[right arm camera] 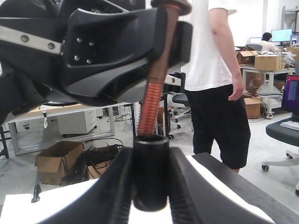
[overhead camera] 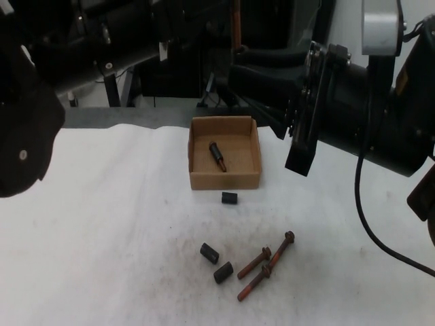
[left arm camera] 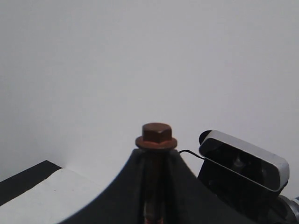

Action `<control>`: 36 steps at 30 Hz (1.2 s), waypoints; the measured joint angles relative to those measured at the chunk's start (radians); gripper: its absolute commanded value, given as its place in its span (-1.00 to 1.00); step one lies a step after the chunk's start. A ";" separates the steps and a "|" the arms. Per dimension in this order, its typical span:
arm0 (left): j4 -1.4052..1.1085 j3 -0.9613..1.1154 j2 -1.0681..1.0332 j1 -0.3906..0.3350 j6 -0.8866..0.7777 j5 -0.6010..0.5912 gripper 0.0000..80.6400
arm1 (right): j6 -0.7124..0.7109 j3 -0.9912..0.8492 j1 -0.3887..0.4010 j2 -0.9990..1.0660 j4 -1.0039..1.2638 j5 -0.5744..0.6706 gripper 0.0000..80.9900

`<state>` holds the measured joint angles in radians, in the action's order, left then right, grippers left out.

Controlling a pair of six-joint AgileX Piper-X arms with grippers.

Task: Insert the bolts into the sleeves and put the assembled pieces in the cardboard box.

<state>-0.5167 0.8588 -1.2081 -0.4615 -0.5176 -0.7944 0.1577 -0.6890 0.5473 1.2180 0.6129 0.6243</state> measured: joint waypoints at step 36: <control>-0.005 -0.020 0.000 -0.030 0.047 -0.008 -0.99 | -0.020 0.004 0.000 0.000 -0.047 0.001 -0.99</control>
<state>-0.5214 0.8392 -1.2081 -0.4913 -0.4704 -0.8029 0.1380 -0.6848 0.5473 1.2180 0.5663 0.6250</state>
